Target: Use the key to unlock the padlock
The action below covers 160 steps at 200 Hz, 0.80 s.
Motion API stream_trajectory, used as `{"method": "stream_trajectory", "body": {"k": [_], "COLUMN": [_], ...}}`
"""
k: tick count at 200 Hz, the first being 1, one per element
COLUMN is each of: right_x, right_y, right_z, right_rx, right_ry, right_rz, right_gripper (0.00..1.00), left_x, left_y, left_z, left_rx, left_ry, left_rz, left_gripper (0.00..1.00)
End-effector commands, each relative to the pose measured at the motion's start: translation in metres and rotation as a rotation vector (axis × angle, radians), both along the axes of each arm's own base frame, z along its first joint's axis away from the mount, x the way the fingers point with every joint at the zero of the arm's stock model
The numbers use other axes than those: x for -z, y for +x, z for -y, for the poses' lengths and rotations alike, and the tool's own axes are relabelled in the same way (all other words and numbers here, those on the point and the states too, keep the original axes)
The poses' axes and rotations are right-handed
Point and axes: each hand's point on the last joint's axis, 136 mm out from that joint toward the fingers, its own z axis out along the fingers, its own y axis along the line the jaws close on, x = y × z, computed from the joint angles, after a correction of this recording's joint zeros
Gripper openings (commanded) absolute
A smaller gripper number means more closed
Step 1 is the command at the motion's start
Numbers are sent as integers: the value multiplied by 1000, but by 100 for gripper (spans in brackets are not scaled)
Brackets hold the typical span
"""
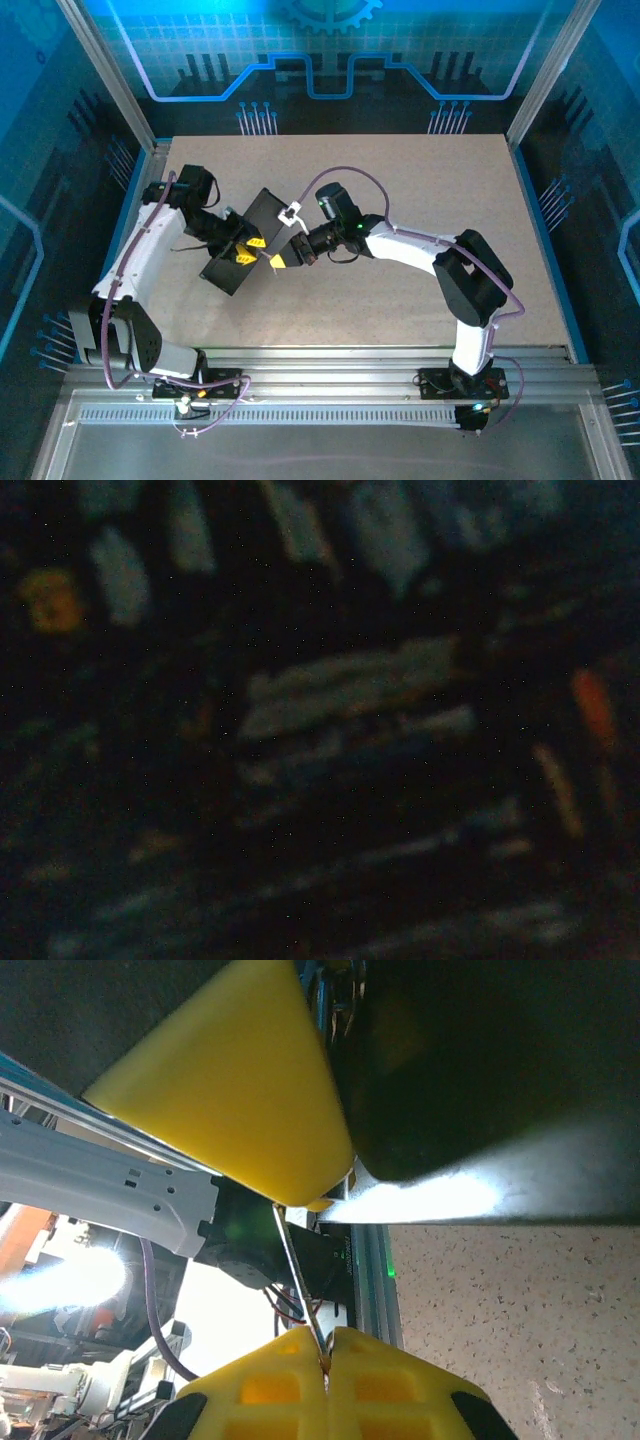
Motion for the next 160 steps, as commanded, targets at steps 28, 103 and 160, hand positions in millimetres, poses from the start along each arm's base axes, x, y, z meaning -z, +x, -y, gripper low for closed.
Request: {"method": "stream_trajectory", "body": {"k": [28, 103, 160], "right_x": [20, 22, 23], "right_y": [-2, 4, 6], "right_z": [-2, -6, -11], "right_rx": [17, 44, 57], "right_ry": [-70, -100, -112], "right_rz": [-49, -60, -76], "right_gripper": [0, 0, 0], "left_x": [-26, -27, -28], "left_y": [8, 9, 8], "left_z": [5, 4, 4], "left_rx": [11, -1, -7], "left_ry": [-48, -42, -45], "left_rz": [102, 105, 111], "left_gripper": [0, 0, 0]}}
